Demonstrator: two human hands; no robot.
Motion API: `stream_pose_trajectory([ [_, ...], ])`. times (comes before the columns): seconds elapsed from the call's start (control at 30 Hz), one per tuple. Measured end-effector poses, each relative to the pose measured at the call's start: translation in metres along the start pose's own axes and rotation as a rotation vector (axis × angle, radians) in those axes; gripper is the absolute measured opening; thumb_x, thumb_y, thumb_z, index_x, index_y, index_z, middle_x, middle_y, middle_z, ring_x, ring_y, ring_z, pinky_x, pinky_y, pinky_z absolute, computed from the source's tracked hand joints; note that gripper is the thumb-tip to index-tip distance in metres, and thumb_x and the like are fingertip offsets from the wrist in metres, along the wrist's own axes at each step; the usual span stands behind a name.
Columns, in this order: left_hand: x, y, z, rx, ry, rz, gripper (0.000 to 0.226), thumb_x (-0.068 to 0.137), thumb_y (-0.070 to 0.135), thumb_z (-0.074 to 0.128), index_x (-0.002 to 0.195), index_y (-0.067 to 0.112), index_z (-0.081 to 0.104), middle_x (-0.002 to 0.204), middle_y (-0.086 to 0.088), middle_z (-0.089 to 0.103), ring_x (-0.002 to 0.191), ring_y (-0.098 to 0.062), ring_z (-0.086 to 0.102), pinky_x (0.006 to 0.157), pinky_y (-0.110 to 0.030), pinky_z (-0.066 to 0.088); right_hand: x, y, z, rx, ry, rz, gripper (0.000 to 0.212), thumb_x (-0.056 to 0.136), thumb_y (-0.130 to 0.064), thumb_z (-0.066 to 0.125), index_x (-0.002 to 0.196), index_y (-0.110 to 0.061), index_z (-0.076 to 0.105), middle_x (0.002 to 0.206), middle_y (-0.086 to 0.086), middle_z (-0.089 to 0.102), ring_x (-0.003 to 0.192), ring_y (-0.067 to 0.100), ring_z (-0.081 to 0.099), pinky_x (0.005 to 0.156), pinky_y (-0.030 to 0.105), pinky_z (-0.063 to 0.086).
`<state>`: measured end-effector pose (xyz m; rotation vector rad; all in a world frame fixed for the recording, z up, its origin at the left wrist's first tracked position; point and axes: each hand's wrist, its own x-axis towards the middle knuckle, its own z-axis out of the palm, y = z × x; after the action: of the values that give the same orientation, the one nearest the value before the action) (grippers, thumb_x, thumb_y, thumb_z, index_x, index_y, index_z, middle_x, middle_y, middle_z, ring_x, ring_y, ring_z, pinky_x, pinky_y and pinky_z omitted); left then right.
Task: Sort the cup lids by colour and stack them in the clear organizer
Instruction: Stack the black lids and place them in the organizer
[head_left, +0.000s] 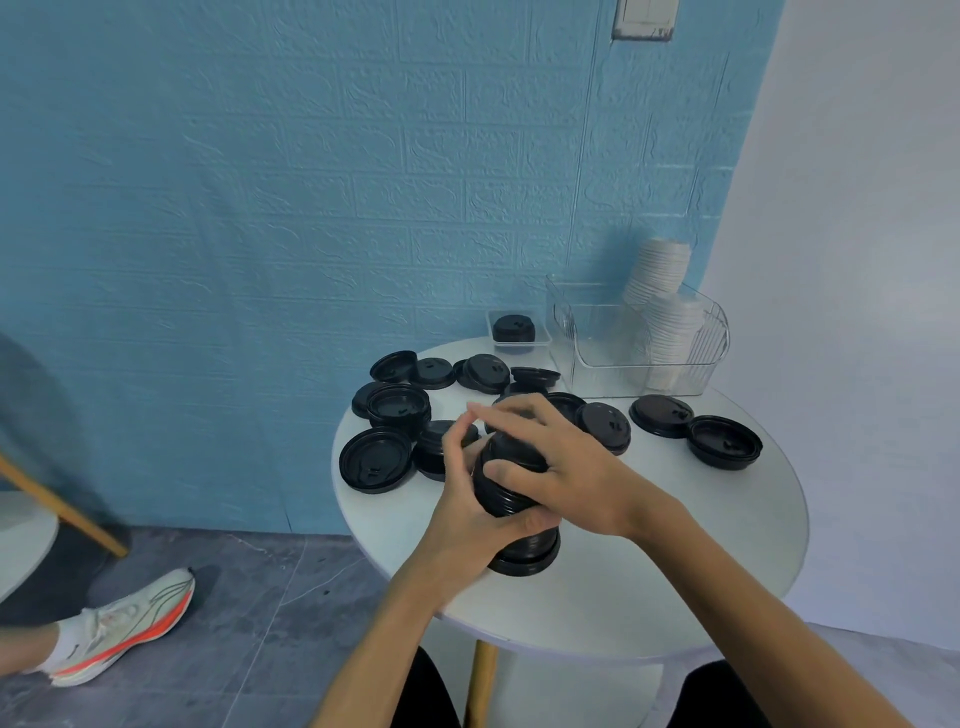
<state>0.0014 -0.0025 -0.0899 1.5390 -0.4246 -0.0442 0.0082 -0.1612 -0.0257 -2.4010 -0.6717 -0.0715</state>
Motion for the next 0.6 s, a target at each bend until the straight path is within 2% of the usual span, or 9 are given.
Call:
stream_pose_trajectory([
  [0.03, -0.001, 0.002, 0.001, 0.008, 0.007, 0.017, 0.106, 0.074, 0.002, 0.088, 0.145, 0.051, 0.025, 0.124, 0.032, 0.060, 0.118, 0.008, 0.060, 0.090, -0.018, 0.053, 0.000, -0.001, -0.002, 0.018, -0.010, 0.015, 0.066, 0.098, -0.044, 0.060, 0.153, -0.055, 0.026, 0.141, -0.020, 0.032, 0.123, 0.007, 0.052, 0.108, 0.038, 0.045],
  [0.1, 0.000, 0.002, 0.001, 0.050, 0.002, 0.058, 0.094, 0.075, 0.007, 0.088, 0.141, 0.050, 0.038, 0.125, 0.027, 0.062, 0.120, 0.001, 0.060, 0.093, -0.019, 0.052, 0.001, 0.000, -0.006, 0.063, -0.012, 0.033, 0.083, 0.095, -0.045, 0.065, 0.155, -0.055, 0.008, 0.144, -0.022, 0.028, 0.126, 0.014, 0.053, 0.109, 0.040, 0.045],
  [0.2, 0.000, 0.000, -0.001, 0.040, -0.008, 0.051, 0.074, 0.074, 0.009, 0.088, 0.129, 0.043, 0.052, 0.120, 0.017, 0.066, 0.114, -0.009, 0.065, 0.091, -0.027, 0.054, 0.001, 0.002, -0.005, 0.159, -0.056, 0.019, 0.097, 0.092, -0.049, 0.069, 0.156, -0.052, -0.003, 0.152, -0.025, 0.022, 0.141, 0.008, 0.039, 0.115, 0.033, 0.037],
  [0.3, 0.001, -0.001, -0.003, 0.027, -0.021, 0.028, 0.075, 0.073, 0.018, 0.092, 0.132, 0.039, 0.051, 0.123, 0.010, 0.067, 0.116, -0.014, 0.065, 0.096, -0.036, 0.054, 0.004, 0.007, -0.015, 0.338, -0.056, 0.072, 0.084, 0.091, -0.059, 0.059, 0.157, -0.049, 0.008, 0.155, -0.018, 0.032, 0.137, -0.001, 0.043, 0.110, 0.022, 0.038],
  [0.37, 0.001, -0.001, -0.003, 0.027, -0.020, 0.014, 0.081, 0.068, 0.031, 0.092, 0.136, 0.040, 0.049, 0.130, 0.006, 0.064, 0.123, -0.018, 0.062, 0.105, -0.045, 0.051, 0.010, 0.022, -0.027, 0.405, 0.117, 0.164, 0.073, 0.090, -0.063, 0.051, 0.156, -0.041, 0.028, 0.146, -0.014, 0.047, 0.132, 0.003, 0.051, 0.106, 0.022, 0.040],
  [0.43, 0.001, -0.001, -0.004, 0.031, -0.020, 0.003, 0.085, 0.067, 0.036, 0.092, 0.138, 0.041, 0.047, 0.133, 0.006, 0.063, 0.125, -0.019, 0.060, 0.109, -0.050, 0.048, 0.020, 0.054, -0.036, 0.136, 0.312, 0.303, 0.065, 0.093, -0.060, 0.056, 0.149, -0.029, 0.046, 0.146, -0.002, 0.049, 0.136, 0.016, 0.048, 0.111, 0.031, 0.038],
  [0.47, 0.001, -0.001, -0.004, 0.036, -0.025, -0.004, 0.086, 0.067, 0.037, 0.092, 0.139, 0.042, 0.046, 0.133, 0.007, 0.063, 0.126, -0.019, 0.060, 0.109, -0.051, 0.047, 0.025, 0.072, -0.039, -0.009, 0.334, 0.375, 0.063, 0.094, -0.058, 0.059, 0.147, -0.025, 0.049, 0.149, 0.003, 0.047, 0.139, 0.021, 0.045, 0.113, 0.035, 0.035],
  [0.6, 0.001, -0.001, -0.005, 0.044, -0.040, -0.012, 0.086, 0.067, 0.036, 0.092, 0.139, 0.045, 0.046, 0.132, 0.010, 0.063, 0.126, -0.017, 0.060, 0.110, -0.051, 0.047, 0.034, 0.115, -0.033, -0.186, 0.210, 0.562, 0.072, 0.089, -0.065, 0.061, 0.147, -0.025, 0.047, 0.152, 0.012, 0.042, 0.138, 0.033, 0.044, 0.115, 0.045, 0.037],
])
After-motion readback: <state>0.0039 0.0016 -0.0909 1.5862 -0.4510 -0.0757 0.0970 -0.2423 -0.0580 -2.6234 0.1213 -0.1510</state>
